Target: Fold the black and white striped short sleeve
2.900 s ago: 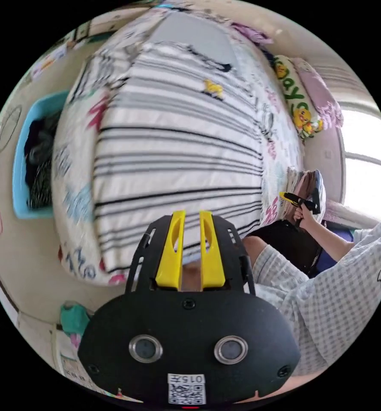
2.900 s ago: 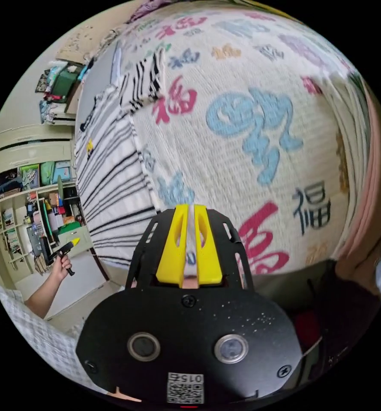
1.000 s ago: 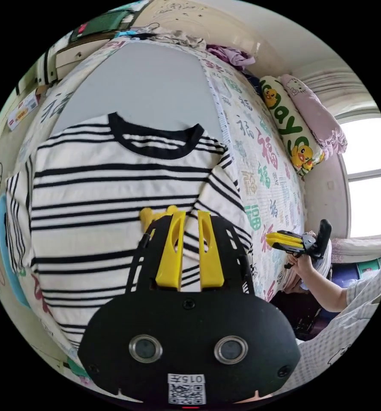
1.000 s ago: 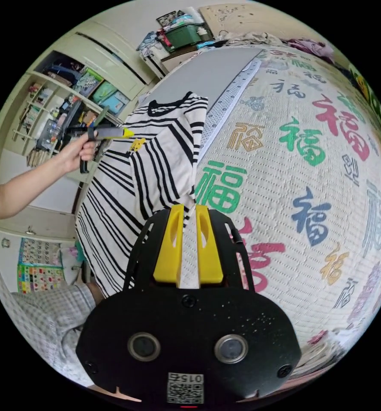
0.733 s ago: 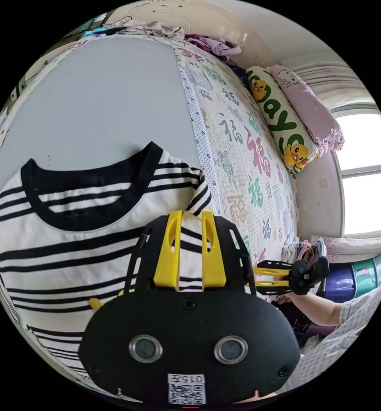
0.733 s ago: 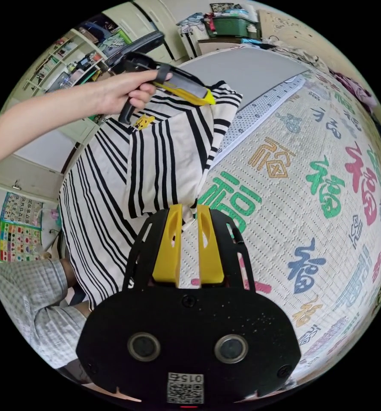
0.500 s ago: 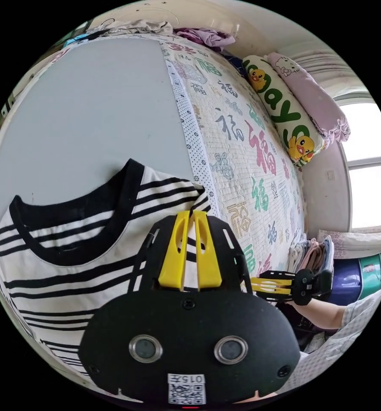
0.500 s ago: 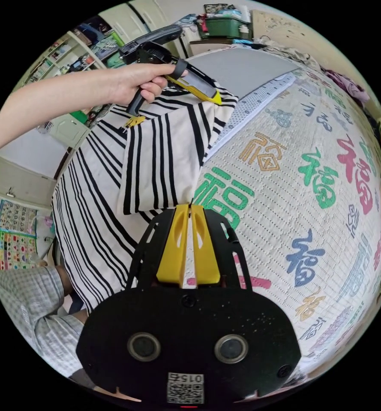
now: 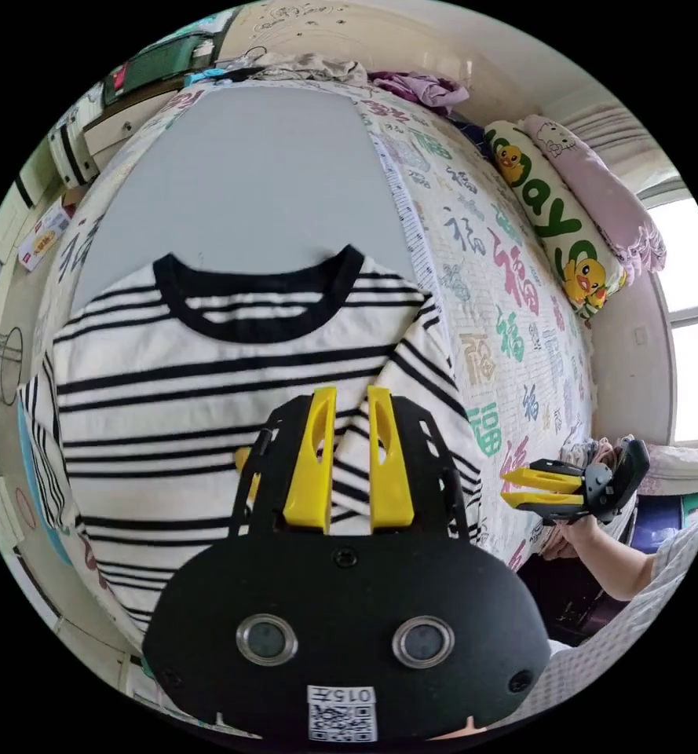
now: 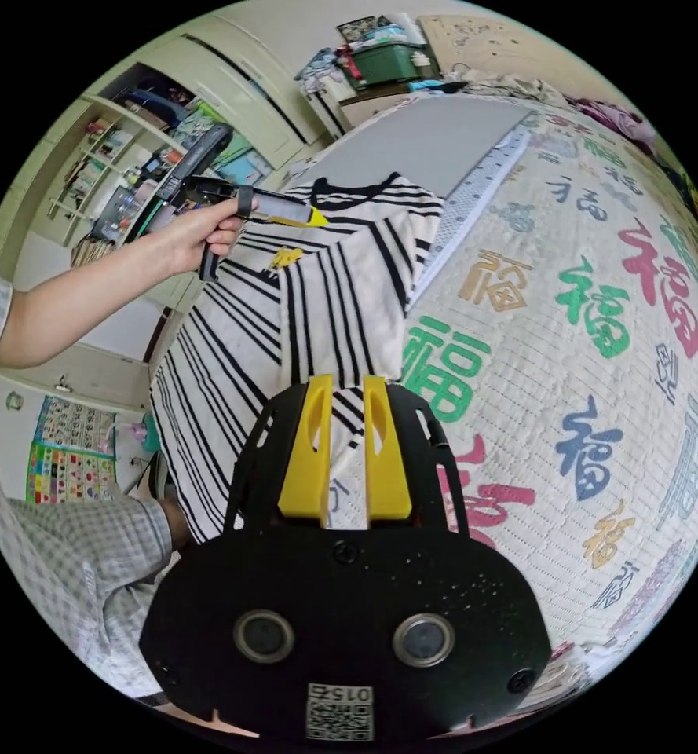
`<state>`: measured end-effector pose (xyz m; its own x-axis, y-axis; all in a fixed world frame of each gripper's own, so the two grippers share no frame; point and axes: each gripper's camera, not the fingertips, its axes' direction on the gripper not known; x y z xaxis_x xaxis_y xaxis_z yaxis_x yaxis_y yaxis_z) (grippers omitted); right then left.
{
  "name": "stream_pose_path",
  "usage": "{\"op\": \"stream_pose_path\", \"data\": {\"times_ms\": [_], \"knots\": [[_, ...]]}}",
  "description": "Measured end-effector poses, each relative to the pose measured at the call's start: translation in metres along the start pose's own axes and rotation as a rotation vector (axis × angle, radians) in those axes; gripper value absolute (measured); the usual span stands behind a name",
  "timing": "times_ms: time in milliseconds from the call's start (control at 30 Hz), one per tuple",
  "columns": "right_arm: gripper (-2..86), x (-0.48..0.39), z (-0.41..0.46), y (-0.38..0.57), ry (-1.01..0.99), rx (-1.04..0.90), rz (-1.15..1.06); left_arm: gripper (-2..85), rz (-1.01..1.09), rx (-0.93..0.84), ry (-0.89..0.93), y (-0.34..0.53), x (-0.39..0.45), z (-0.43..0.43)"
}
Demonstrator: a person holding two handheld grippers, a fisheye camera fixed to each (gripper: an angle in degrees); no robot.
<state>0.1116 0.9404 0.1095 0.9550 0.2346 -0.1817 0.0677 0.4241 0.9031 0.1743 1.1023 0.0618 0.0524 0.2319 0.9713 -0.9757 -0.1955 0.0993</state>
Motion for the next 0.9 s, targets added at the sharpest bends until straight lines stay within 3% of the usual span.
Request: {"op": "stream_pose_path", "data": {"times_ms": [167, 333, 567, 767, 900], "knots": [[6.9, -0.04, 0.037, -0.025, -0.06, -0.09, -0.07, 6.0, -0.076, -0.019, 0.035, 0.02, -0.008, 0.037], [2.9, -0.073, 0.066, -0.045, 0.086, -0.169, -0.106, 0.5, -0.045, -0.091, 0.003, 0.02, 0.001, 0.092], [0.6, -0.102, 0.077, -0.071, 0.104, -0.186, -0.098, -0.2, 0.019, -0.086, -0.099, 0.033, 0.01, 0.15], [4.2, -0.121, 0.083, -0.096, 0.08, -0.243, -0.045, 0.1, -0.055, -0.004, -0.051, 0.069, 0.002, 0.197], [4.8, -0.154, 0.076, -0.093, 0.072, -0.278, -0.068, 0.2, -0.117, 0.081, -0.017, 0.138, -0.012, 0.214]]}}
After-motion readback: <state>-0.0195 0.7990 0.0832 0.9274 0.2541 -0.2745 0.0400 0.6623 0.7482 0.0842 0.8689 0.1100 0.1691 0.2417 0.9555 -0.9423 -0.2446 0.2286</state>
